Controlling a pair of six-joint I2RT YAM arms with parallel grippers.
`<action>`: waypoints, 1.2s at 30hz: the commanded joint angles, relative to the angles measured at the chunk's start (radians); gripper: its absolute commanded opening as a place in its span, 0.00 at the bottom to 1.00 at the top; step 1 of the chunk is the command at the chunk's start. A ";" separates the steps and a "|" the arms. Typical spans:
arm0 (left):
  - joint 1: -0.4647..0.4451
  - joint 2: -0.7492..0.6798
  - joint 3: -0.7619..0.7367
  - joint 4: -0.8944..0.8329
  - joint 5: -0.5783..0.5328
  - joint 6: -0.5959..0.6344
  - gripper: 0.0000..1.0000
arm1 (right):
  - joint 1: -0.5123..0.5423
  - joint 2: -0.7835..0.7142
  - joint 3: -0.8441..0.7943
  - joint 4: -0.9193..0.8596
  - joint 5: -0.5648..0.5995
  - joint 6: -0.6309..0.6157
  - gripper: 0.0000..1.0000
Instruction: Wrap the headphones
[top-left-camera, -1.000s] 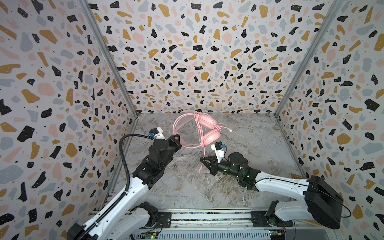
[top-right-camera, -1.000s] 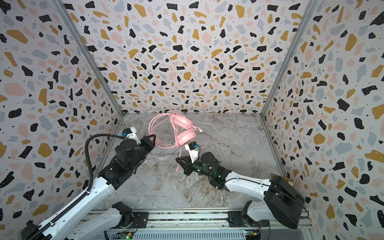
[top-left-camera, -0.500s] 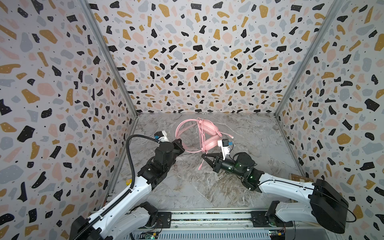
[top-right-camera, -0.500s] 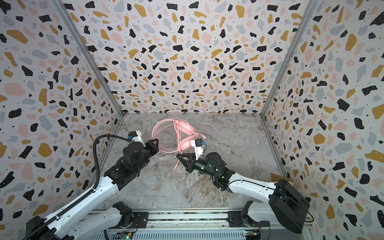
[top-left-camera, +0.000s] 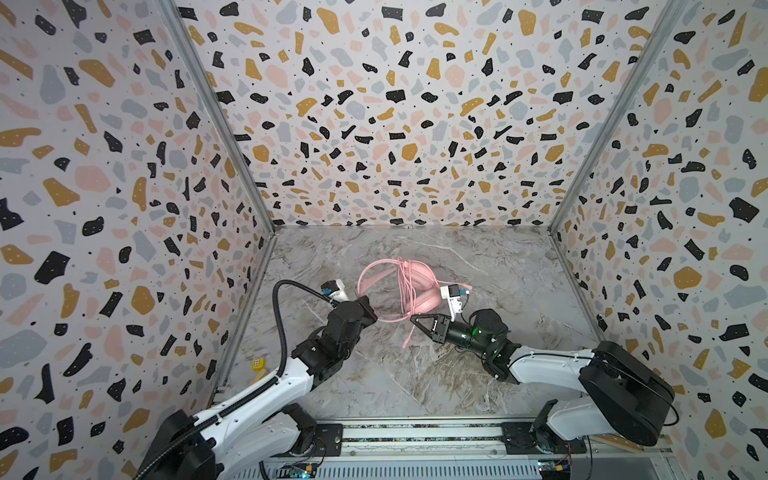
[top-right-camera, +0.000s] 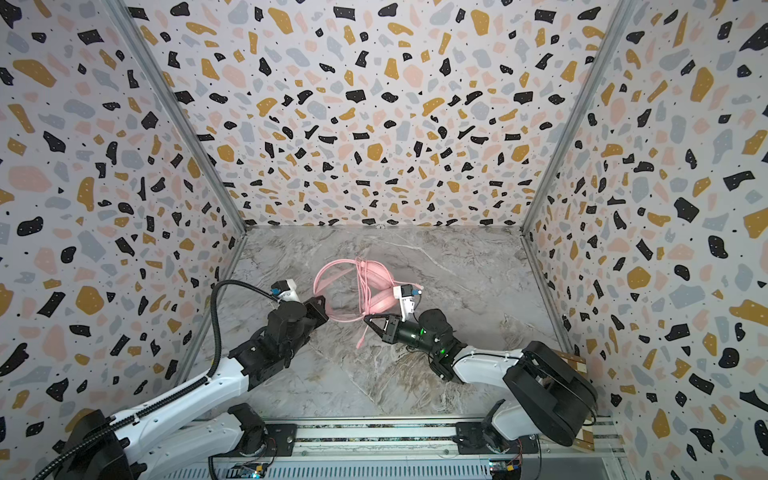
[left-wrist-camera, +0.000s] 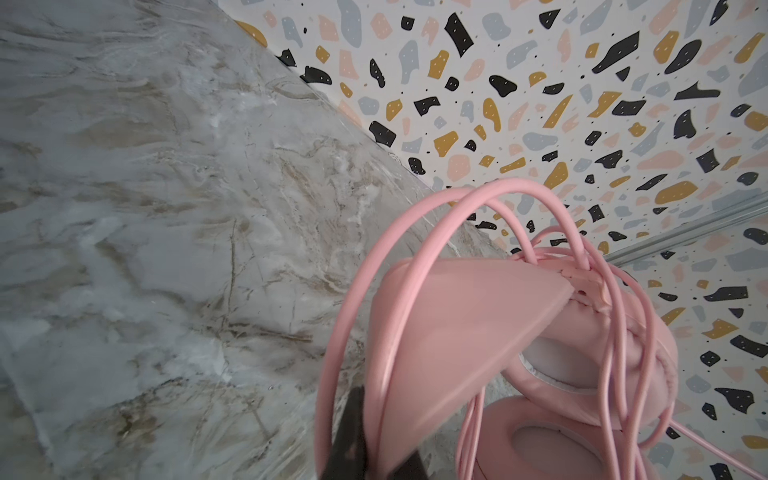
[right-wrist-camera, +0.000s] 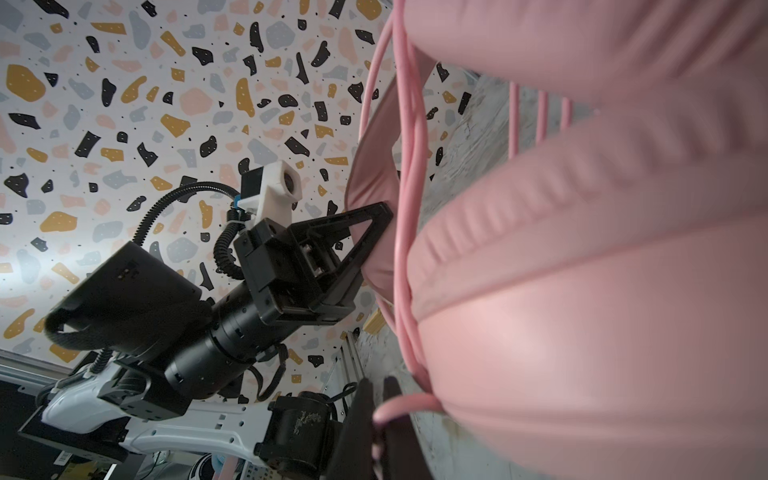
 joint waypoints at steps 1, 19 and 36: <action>-0.013 -0.049 -0.040 0.099 0.005 0.012 0.00 | -0.031 -0.005 -0.004 0.124 0.029 0.042 0.06; -0.083 0.060 -0.098 0.205 0.046 0.031 0.00 | -0.016 0.130 0.005 0.234 0.017 0.114 0.22; -0.091 0.001 -0.128 0.158 0.030 0.038 0.00 | -0.037 0.158 0.036 0.177 0.033 0.062 0.48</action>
